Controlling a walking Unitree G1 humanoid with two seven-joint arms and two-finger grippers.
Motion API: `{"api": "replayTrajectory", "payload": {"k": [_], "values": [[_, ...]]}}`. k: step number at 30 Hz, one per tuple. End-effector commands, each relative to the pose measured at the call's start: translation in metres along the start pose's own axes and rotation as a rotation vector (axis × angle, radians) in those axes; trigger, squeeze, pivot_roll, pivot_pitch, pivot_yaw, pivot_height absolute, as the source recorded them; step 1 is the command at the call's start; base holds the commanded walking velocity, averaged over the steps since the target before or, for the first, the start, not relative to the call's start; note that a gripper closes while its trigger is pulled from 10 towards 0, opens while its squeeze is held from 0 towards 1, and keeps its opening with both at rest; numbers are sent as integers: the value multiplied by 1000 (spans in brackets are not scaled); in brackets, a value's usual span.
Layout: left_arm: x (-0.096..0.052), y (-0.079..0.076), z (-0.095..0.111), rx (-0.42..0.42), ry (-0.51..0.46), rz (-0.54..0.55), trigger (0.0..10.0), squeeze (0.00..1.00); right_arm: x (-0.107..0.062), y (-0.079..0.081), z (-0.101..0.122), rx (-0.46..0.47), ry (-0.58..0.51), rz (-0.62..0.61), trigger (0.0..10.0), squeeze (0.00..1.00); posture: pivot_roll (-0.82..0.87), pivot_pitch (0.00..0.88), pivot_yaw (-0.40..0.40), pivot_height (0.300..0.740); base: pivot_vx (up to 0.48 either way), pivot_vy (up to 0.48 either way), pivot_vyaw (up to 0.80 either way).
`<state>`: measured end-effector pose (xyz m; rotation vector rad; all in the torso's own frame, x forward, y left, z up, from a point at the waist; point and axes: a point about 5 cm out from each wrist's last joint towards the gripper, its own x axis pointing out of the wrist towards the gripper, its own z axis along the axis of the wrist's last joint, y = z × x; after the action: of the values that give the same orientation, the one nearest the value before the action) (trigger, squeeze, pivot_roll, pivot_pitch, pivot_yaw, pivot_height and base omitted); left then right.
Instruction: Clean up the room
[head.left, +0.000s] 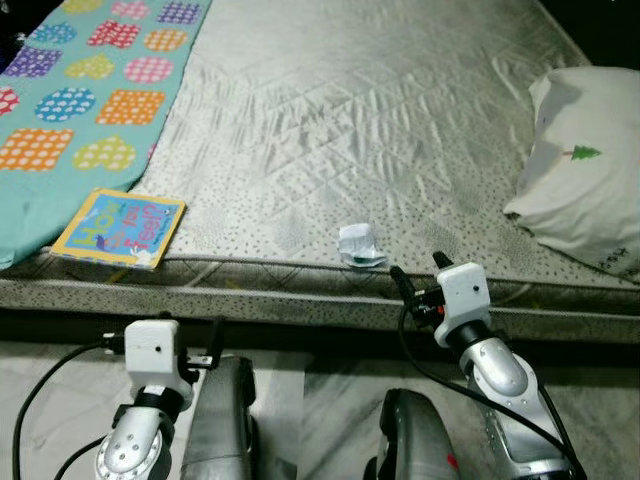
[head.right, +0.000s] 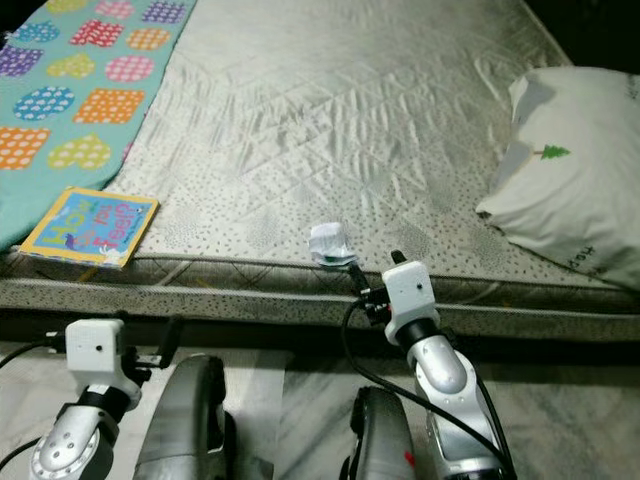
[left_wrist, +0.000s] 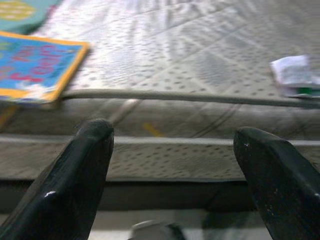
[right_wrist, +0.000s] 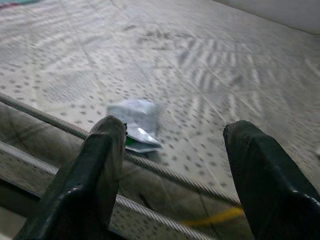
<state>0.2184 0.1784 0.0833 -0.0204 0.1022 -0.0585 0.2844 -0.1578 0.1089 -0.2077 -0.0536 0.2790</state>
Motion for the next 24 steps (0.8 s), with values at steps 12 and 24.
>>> {"api": "replayTrajectory", "payload": {"k": [12,24], "values": [[-2,1,0,-5,-1,-16,10000,0,-1,-2,-1,4,6,4,10000,0,-16,223,-77,575,155,0,310],[-1,1,0,-6,1,-20,10000,0,-1,-3,-2,24,6,-8,10000,0,-16,225,-75,575,266,0,41]]}}
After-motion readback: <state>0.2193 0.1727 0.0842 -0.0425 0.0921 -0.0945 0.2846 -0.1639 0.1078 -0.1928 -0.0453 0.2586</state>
